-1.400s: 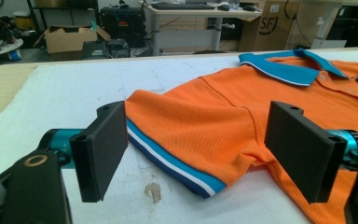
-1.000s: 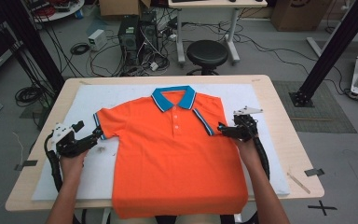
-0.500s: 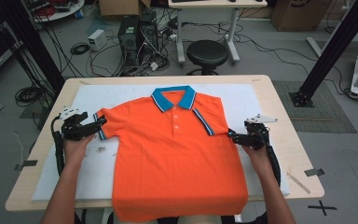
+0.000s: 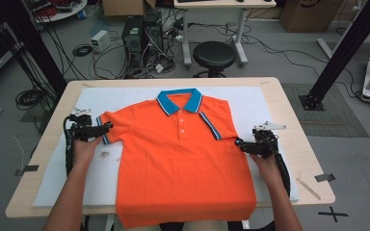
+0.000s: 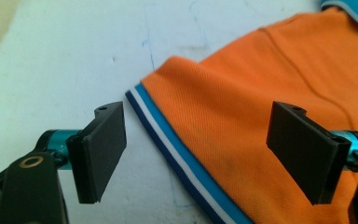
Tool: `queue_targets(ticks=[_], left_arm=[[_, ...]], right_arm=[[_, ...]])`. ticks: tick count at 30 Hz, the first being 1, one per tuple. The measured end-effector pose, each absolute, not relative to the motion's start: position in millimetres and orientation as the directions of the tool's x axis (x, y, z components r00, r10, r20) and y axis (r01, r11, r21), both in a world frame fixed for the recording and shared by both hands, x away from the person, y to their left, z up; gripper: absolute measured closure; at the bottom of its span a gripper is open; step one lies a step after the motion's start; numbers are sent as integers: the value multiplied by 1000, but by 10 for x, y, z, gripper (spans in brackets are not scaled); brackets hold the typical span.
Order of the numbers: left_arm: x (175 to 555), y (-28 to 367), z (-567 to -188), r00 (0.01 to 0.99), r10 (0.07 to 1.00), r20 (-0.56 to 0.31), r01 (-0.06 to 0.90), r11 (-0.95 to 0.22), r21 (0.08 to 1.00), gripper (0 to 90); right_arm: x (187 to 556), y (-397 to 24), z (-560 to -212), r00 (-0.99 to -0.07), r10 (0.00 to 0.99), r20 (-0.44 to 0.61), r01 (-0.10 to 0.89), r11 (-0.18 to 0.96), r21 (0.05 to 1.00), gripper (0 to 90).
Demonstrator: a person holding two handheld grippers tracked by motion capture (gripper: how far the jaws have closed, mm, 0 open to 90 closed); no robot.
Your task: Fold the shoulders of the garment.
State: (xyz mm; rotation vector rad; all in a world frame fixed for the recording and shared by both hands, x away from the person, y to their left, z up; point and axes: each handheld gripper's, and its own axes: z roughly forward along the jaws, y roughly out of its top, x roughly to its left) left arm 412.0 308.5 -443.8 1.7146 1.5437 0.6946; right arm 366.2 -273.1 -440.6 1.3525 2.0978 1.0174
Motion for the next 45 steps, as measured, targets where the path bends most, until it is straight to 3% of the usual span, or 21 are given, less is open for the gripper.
queue_targets(ticks=[8,11,13,19,22,31,45], left_arm=[[4169,2921,-4536,130,991,8,647,-91,757,231],[4155,2874,-4561,135,991,-2,649,-87,756,375],[4148,2850,-4554,133,991,4,649,-90,755,395],[4129,2773,-4543,171,985,9,634,-117,765,710],[4133,2750,-4532,169,986,-6,635,-104,766,798],[4083,2577,-4308,248,968,-51,535,-93,840,811],[4121,2056,-4227,415,908,-59,529,-188,827,808]], right_arm=[[3630,-2786,-4432,-419,907,41,578,232,782,208],[3610,-2812,-4426,-421,906,43,573,229,787,209],[3605,-2818,-4427,-422,906,43,573,230,787,209],[3592,-2846,-4420,-417,908,48,570,220,792,209],[3590,-2851,-4419,-417,908,48,568,219,793,209],[3588,-2850,-4412,-418,907,52,565,214,796,209],[3574,-2857,-4390,-421,905,64,559,204,804,209]])
